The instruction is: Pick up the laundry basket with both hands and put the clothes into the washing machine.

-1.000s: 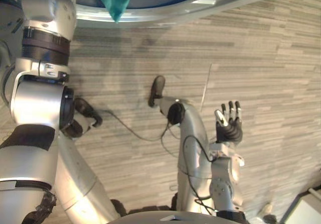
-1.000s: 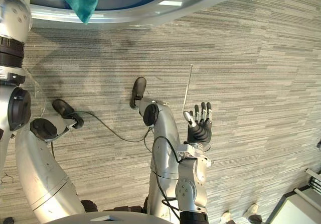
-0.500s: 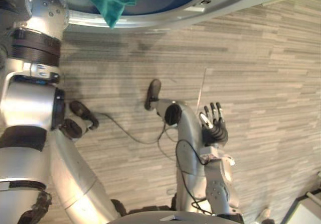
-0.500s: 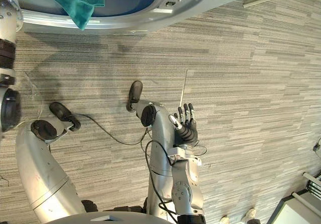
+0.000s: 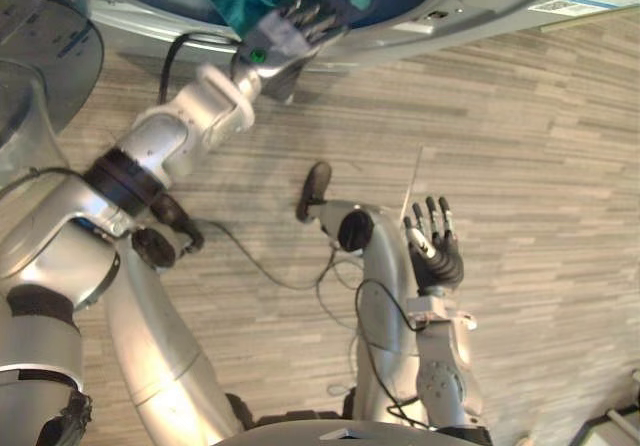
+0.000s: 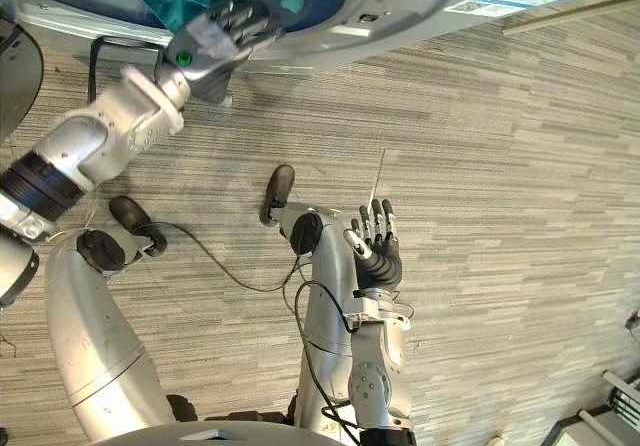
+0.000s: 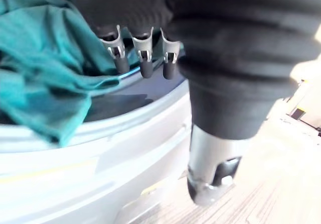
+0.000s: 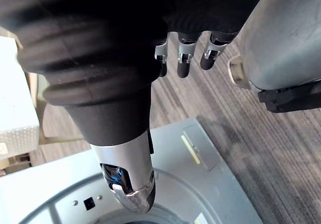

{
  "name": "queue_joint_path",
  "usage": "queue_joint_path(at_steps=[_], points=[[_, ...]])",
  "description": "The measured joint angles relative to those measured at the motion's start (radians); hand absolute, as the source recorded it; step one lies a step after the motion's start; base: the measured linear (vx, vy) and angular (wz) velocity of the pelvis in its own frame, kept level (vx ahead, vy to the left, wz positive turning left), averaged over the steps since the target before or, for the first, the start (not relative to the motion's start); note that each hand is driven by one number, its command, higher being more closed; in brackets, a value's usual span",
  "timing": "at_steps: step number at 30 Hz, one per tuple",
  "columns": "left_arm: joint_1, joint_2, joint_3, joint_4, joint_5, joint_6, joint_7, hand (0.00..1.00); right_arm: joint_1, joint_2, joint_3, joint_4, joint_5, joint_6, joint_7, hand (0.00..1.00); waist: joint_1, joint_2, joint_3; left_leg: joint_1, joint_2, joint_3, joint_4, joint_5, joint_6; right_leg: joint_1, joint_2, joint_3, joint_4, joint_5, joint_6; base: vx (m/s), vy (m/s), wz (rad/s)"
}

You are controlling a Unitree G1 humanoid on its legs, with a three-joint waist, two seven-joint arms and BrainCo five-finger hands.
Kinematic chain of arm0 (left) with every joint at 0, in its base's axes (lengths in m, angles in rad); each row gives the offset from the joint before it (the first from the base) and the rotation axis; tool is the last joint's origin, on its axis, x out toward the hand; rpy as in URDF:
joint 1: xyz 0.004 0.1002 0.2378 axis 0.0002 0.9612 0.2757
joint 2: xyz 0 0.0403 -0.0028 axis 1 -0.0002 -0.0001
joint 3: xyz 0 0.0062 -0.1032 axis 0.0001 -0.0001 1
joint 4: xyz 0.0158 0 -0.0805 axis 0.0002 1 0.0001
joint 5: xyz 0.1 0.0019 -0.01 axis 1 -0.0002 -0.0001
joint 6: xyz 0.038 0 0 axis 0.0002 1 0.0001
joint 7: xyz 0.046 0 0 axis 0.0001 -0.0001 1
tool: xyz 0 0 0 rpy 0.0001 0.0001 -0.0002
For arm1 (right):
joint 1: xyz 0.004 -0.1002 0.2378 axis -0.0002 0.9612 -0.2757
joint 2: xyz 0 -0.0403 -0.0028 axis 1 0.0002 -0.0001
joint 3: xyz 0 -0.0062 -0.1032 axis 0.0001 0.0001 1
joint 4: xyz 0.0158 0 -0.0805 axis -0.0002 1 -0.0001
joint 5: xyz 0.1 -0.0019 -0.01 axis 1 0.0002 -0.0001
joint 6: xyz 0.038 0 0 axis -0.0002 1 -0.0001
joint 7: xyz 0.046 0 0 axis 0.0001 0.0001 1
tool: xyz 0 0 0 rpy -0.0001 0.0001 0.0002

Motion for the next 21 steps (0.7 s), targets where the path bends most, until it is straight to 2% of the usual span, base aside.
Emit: queue_joint_path(at_steps=[2, 4, 6, 8, 9, 10, 11, 12, 13, 15, 16, 18, 21], points=[[0.068, -0.026, 0.087, 0.028, 0.012, 0.013, 0.0, 0.0, -0.002, -0.004, 0.0, -0.002, 0.0, -0.011, -0.001, 0.0, -0.001, 0.0, 0.0, 0.006, -0.01, 0.005, -0.008, 0.008, 0.002, 0.001, -0.008, 0.002, 0.001, 0.0, -0.001, -0.04, -0.031, 0.16], [0.162, -0.086, 0.259, 0.051, -0.017, 0.044, -0.011, 0.0, -0.003, -0.001, 0.001, -0.002, 0.0, -0.012, -0.002, 0.0, 0.003, 0.0, 0.0, 0.028, -0.014, 0.016, -0.022, 0.015, 0.002, 0.013, -0.01, 0.007, -0.003, 0.0, -0.001, -0.04, -0.04, 0.14], [0.223, -0.149, 0.428, 0.05, -0.094, 0.05, -0.01, 0.0, -0.004, 0.003, 0.0, -0.002, -0.001, -0.011, -0.011, 0.0, 0.006, 0.0, 0.0, 0.052, -0.015, 0.022, -0.034, 0.019, 0.0, 0.032, -0.01, 0.007, -0.011, 0.0, -0.001, -0.04, -0.044, 0.08], [0.281, -0.254, 0.637, 0.04, -0.297, 0.061, 0.006, 0.0, -0.004, 0.018, -0.004, -0.002, -0.001, -0.007, -0.02, 0.0, 0.0, 0.002, -0.002, 0.096, -0.025, 0.024, -0.072, 0.034, -0.008, 0.076, -0.008, 0.0, -0.036, -0.001, 0.0, -0.06, -0.073, 0.21], [0.318, -0.309, 0.757, 0.042, -0.428, 0.074, 0.025, 0.0, -0.002, 0.032, -0.006, -0.002, -0.002, -0.006, -0.023, 0.0, -0.005, 0.006, -0.013, 0.12, -0.03, 0.028, -0.106, 0.042, -0.012, 0.102, -0.007, -0.009, -0.061, -0.005, 0.006, -0.06, -0.105, 0.26], [0.37, -0.334, 0.818, 0.039, -0.592, 0.07, 0.04, 0.0, -0.001, 0.038, -0.006, -0.002, -0.002, -0.002, -0.025, 0.0, -0.005, 0.01, -0.016, 0.156, -0.036, 0.034, -0.147, 0.058, -0.024, 0.134, -0.007, -0.02, -0.09, -0.004, 0.005, -0.06, -0.114, 0.25], [0.403, -0.345, 0.835, 0.036, -0.645, 0.068, 0.045, 0.0, 0.0, 0.04, -0.005, -0.002, -0.002, -0.001, -0.027, 0.0, -0.003, 0.009, -0.017, 0.179, -0.04, 0.042, -0.169, 0.066, -0.027, 0.151, -0.007, -0.021, -0.101, -0.004, 0.004, -0.03, -0.109, 0.3], [0.479, -0.388, 0.874, 0.035, -0.765, 0.06, 0.046, 0.0, 0.0, 0.04, -0.001, -0.002, -0.003, 0.005, -0.041, 0.0, 0.004, 0.01, -0.02, 0.228, -0.048, 0.057, -0.213, 0.087, -0.032, 0.186, -0.007, -0.025, -0.126, -0.003, 0.001, -0.01, -0.094, 0.26], [0.525, -0.409, 0.896, 0.035, -0.823, 0.052, 0.048, 0.0, 0.0, 0.039, 0.001, -0.001, -0.003, 0.009, -0.046, 0.0, 0.008, 0.012, -0.024, 0.248, -0.051, 0.061, -0.234, 0.096, -0.033, 0.206, -0.006, -0.029, -0.138, -0.002, -0.001, 0.01, -0.114, 0.32], [0.71, -0.489, 0.908, 0.038, -1.051, 0.009, 0.067, 0.0, -0.001, 0.037, 0.005, 0.014, -0.012, 0.014, -0.052, 0.0, 0.027, 0.018, -0.027, 0.358, -0.07, 0.08, -0.319, 0.131, -0.052, 0.302, -0.009, -0.046, -0.183, -0.002, -0.02, 0.05, -0.109, 0.39], [0.76, -0.513, 0.908, 0.04, -1.091, -0.003, 0.067, 0.0, -0.003, 0.035, 0.004, 0.028, -0.025, 0.014, -0.055, 0.0, 0.032, 0.018, -0.027, 0.389, -0.079, 0.082, -0.34, 0.139, -0.058, 0.329, -0.011, -0.048, -0.193, -0.003, -0.022, 0.07, -0.107, 0.45], [0.897, -0.59, 0.911, 0.11, -1.164, -0.035, 0.061, 0.0, -0.024, 0.027, -0.008, 0.132, -0.054, 0.015, -0.062, 0.0, 0.046, 0.019, -0.029, 0.535, -0.111, 0.108, -0.428, 0.161, -0.066, 0.458, -0.026, -0.057, -0.236, -0.015, -0.016, 0.07, -0.088, 0.5], [1.006, -0.646, 0.918, 0.258, -1.169, -0.032, 0.028, 0.0, -0.027, 0.029, -0.039, 0.288, -0.081, 0.02, -0.089, 0.0, 0.055, 0.034, -0.071, 0.72, -0.157, 0.135, -0.55, 0.186, -0.065, 0.631, -0.043, -0.075, -0.315, -0.014, -0.004, 0.06, -0.058, 0.43]])
